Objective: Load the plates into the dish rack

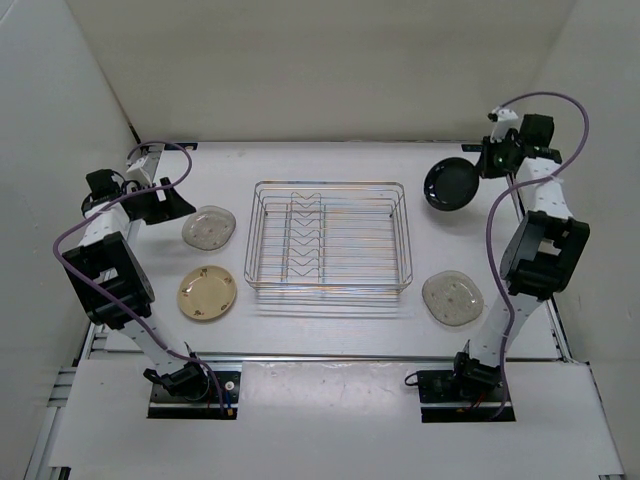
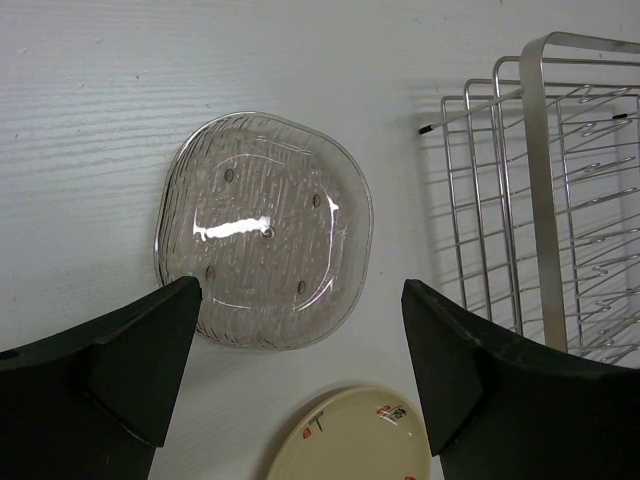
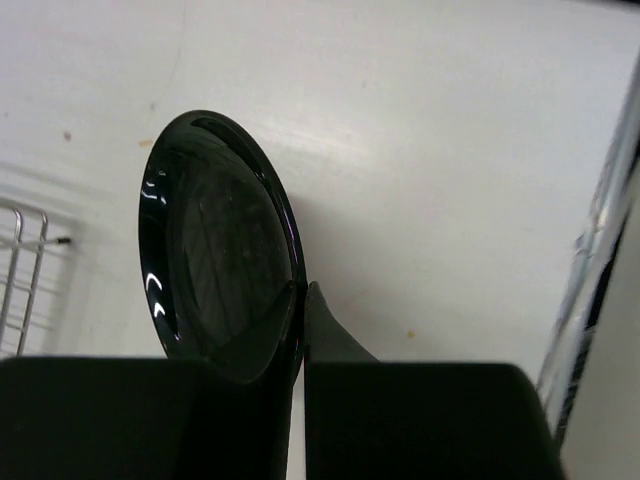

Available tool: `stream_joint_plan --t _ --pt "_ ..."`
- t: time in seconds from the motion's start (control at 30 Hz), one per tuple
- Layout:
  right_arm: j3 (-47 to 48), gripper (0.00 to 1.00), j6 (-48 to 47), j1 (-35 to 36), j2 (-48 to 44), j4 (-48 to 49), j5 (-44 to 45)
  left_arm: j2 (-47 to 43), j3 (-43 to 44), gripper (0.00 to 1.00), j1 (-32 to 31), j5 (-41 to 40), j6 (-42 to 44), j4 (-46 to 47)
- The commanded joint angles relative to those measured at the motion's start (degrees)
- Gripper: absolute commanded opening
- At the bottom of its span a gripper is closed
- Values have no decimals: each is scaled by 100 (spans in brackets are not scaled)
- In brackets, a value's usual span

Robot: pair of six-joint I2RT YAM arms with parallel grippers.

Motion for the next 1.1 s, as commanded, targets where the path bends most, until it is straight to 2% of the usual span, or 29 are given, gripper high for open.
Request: stream_joint_plan --t 0.0,0.03,0.27,0.33,0.5,0.77,0.97,1.07 --pt "712 0 -150 346 -577 -158 929 -389 -32 92 37 292 103 42" --pt "819 0 -221 547 -578 -158 1427 -389 -32 92 37 292 103 42" --pt "1786 0 -1336 1480 -877 131 3346 -503 -94 92 37 345 156 42" --pt "1856 0 -1888 1813 -929 385 3951 -555 -146 92 37 345 156 42" --pt "1664 0 -3225 2814 -1044 1431 4700 -609 -199 92 37 345 208 42" --pt "1023 0 -5150 4361 -1044 2679 4869 -714 -252 92 37 345 208 42" --pt "382 0 -5661 5205 -1220 3277 4544 -767 -305 92 37 283 270 42" --pt "-13 0 -5724 5479 -1343 3278 4421 -767 -358 92 37 231 331 42"
